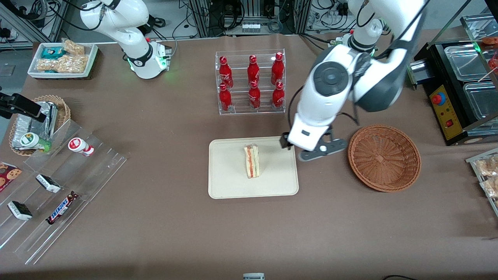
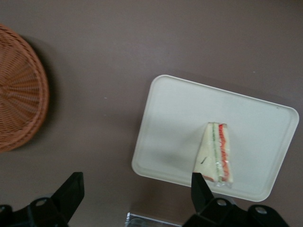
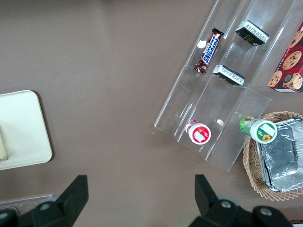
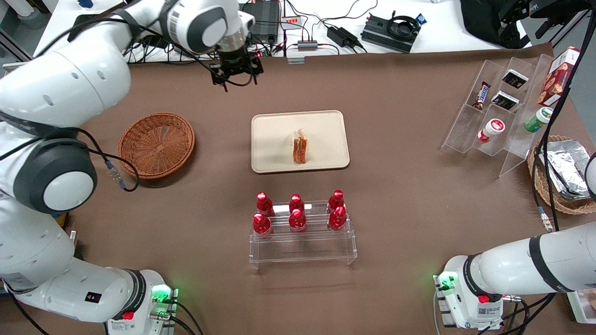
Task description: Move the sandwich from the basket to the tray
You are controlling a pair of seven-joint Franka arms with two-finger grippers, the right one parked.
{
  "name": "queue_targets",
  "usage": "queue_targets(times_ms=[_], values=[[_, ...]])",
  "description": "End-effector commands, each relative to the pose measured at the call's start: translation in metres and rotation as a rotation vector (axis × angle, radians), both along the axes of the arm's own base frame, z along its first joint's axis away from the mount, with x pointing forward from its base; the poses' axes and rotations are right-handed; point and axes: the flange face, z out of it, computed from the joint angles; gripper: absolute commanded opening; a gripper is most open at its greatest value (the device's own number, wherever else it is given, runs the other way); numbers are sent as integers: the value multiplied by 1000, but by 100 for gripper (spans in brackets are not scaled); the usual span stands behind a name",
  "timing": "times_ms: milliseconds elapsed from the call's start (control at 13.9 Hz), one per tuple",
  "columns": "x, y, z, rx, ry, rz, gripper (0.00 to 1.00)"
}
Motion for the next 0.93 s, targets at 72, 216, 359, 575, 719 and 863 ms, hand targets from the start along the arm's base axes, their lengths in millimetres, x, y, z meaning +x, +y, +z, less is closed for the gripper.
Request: queue_targets(times_ms=[72,216,359,575,719,863], values=[[2,55,16,0,68,-39,100],[6,76,21,5,73,-37,100],[5,99,22,20,100,-50,100],[-1,149,27,21,116,-78,100],[-1,183,31,5,120,-78,100],[-4,200,35,3,143,-110,100]])
